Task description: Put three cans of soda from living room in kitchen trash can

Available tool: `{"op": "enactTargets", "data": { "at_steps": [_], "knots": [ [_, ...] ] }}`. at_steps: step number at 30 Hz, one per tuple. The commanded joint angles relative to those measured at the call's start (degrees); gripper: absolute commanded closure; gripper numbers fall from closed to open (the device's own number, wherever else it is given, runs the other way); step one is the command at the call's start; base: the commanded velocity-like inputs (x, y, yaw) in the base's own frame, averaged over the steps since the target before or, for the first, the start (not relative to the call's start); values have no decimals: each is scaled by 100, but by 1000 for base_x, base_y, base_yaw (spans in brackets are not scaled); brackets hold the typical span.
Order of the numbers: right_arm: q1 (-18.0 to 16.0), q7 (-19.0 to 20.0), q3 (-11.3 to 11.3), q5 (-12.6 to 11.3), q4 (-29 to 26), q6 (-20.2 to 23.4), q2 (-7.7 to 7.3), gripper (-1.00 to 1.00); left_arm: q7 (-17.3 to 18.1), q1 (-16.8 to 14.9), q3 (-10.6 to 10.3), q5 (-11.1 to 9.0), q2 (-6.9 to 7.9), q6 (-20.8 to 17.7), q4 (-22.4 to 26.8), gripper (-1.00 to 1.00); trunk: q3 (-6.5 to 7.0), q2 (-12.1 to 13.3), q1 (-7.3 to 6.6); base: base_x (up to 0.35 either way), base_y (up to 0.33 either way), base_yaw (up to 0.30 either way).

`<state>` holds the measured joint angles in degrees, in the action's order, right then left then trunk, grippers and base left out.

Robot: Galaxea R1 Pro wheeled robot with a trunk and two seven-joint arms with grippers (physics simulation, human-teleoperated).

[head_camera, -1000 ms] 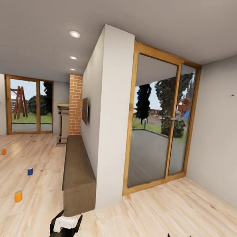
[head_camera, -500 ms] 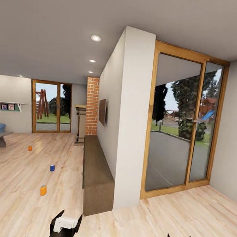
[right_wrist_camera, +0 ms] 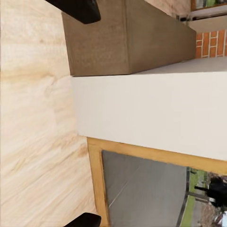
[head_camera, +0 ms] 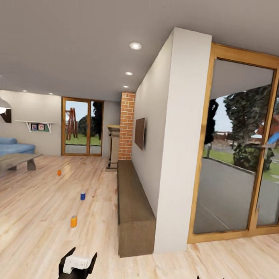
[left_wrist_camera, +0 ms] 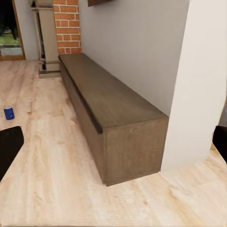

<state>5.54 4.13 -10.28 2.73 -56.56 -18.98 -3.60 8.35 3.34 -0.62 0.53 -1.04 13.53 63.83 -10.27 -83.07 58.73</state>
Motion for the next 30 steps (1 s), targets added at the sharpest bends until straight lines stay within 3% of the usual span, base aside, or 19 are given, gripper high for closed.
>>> {"op": "enactTargets", "data": {
  "at_steps": [1, 15, 30],
  "knots": [
    [0, 0, 0, 0, 3, 0, 0, -100, 0, 0, 0, 0, 0, 0, 0, -100, 0, -1, 0, 35, 183, 247],
    [0, -1, 64, 0, 14, 0, 0, -100, 0, 0, 0, 0, -1, 0, -2, -100, 0, -1, 0, 3, 142, 247],
    [0, -9, 156, 0, 63, 0, 0, -100, 0, 0, 0, 2, -1, 0, 6, -100, 0, -1, 0, -243, 128, 247]
  ]
}}
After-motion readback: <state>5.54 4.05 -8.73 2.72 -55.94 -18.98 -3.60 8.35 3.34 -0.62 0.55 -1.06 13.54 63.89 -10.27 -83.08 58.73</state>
